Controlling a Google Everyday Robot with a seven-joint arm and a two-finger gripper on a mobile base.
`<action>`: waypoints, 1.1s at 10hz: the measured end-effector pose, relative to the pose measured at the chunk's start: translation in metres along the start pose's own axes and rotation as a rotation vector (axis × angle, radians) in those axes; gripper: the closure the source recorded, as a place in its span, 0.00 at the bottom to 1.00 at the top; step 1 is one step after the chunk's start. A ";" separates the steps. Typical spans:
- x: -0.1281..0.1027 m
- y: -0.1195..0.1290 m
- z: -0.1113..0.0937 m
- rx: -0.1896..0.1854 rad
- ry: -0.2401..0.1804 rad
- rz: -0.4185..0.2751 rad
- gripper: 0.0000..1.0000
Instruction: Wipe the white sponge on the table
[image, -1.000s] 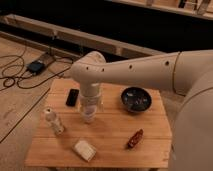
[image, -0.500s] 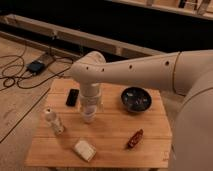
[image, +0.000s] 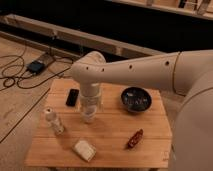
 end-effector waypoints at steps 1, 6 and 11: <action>0.000 0.000 0.000 0.000 0.000 0.000 0.35; 0.000 0.000 0.000 0.000 0.000 0.000 0.35; 0.004 0.003 0.005 -0.025 0.012 -0.017 0.35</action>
